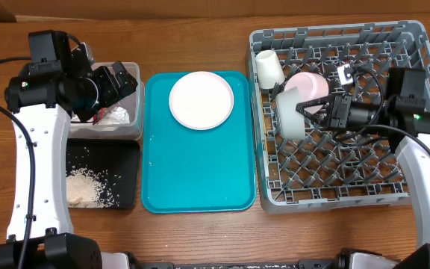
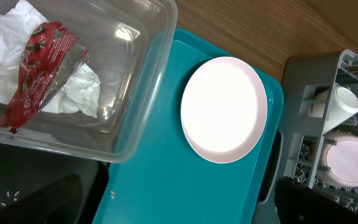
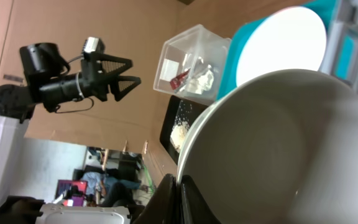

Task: Sort waste into correct bins and load items into the dishwasher
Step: 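Lift the small white bowl and carry it right into the rack, then lower the bowl into the rack and open the right gripper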

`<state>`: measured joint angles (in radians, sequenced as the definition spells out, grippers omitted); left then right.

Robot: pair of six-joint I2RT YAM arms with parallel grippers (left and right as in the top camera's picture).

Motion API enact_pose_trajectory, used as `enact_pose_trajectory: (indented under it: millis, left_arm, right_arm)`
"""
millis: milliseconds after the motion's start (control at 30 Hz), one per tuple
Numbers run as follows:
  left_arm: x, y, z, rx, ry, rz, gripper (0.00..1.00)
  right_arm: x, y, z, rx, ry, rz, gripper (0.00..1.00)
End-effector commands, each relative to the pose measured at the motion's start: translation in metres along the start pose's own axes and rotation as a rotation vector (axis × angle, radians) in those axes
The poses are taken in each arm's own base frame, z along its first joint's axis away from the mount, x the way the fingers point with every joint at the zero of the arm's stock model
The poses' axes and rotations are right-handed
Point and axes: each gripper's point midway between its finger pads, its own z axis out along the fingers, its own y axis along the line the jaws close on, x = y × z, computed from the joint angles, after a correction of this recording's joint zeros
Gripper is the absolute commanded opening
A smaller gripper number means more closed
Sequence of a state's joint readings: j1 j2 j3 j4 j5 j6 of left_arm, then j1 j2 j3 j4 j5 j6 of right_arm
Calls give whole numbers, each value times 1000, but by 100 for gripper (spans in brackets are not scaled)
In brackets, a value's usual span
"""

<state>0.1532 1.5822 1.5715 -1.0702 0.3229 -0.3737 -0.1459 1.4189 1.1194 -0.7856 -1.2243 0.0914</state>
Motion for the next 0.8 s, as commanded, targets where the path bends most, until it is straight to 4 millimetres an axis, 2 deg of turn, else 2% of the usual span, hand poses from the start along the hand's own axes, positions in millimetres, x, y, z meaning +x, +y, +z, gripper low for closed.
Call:
enact_pose_trajectory:
  millis: [0,100,267,400,767]
  left_arm:
    - [-3,-2,-2,8,-7,12,100]
    - [-3,-2,-2,8,-7,12,100]
    - [-3,-2,-2,8,-7,12,100]
    - [-3,-2,-2,8,-7,12,100]
    - [-3,-2,-2,8,-7,12,100]
  right_arm:
    - [7,-9,-4,-26,-6,27,4]
    - [14,-14,-9,-72,-13,67,4]
    - [16,-23,-20,-132,-53,111,4]
    - [13,-41,-28,-138,-85,158,4]
    - [16,-80,-20,-123,-71,217,4]
